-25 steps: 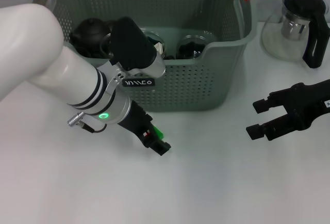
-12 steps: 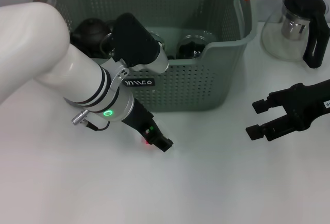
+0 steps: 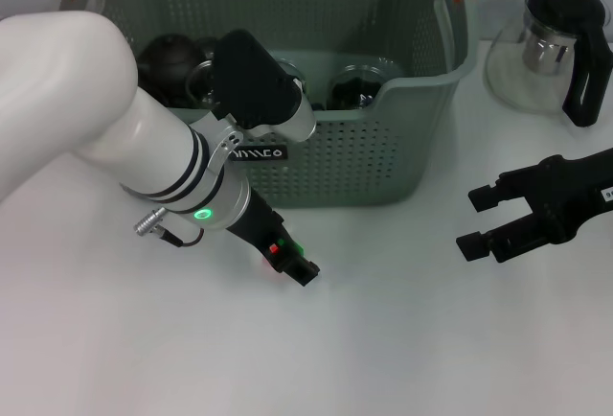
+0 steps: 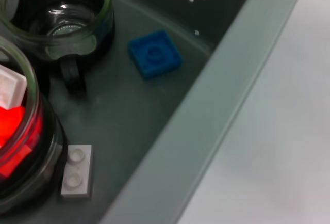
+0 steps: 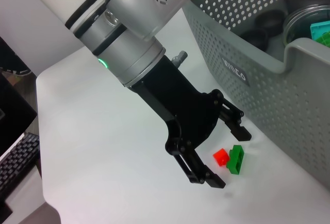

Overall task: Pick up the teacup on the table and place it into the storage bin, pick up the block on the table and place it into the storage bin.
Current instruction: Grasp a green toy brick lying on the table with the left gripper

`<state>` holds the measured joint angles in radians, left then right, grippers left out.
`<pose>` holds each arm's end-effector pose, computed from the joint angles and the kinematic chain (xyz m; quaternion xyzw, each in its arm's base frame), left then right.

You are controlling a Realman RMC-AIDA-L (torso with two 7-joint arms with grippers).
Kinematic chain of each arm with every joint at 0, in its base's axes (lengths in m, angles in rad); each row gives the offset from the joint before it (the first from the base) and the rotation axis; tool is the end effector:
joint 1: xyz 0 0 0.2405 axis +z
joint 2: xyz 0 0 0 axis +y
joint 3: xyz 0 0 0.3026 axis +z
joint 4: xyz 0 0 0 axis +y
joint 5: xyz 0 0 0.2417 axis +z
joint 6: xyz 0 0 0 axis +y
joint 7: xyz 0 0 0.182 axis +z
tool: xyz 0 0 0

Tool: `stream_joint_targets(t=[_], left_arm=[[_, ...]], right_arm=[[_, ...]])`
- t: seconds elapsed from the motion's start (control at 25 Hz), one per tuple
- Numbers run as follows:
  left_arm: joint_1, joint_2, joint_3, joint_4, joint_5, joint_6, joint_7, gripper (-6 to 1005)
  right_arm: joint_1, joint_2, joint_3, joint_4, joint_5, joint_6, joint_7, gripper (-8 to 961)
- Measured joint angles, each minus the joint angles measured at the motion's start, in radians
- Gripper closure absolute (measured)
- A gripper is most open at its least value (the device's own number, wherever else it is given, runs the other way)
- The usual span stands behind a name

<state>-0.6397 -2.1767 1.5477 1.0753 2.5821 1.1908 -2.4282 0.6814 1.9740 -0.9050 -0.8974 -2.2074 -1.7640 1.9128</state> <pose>-0.2179 0.4188 -0.1572 -0.9444 -0.2419 0.1542 0.1608 0.2480 0.4119 -0.0111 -0.9635 0.2630 0.0510 0.0004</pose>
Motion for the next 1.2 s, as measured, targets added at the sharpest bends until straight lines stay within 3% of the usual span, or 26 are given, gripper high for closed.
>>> stream_joint_targets(t=[1.0, 1.2], left_arm=[[-0.003, -0.002, 0.046, -0.013, 0.015, -0.035, -0.041, 271], [-0.004, -0.002, 0.046, -0.014, 0.024, -0.037, -0.043, 483]], right_arm=[[-0.001, 0.003, 0.000, 0.000, 0.001, 0.000, 0.000, 7], [0.000, 0.003, 0.000, 0.000, 0.002, 0.001, 0.000, 7]])
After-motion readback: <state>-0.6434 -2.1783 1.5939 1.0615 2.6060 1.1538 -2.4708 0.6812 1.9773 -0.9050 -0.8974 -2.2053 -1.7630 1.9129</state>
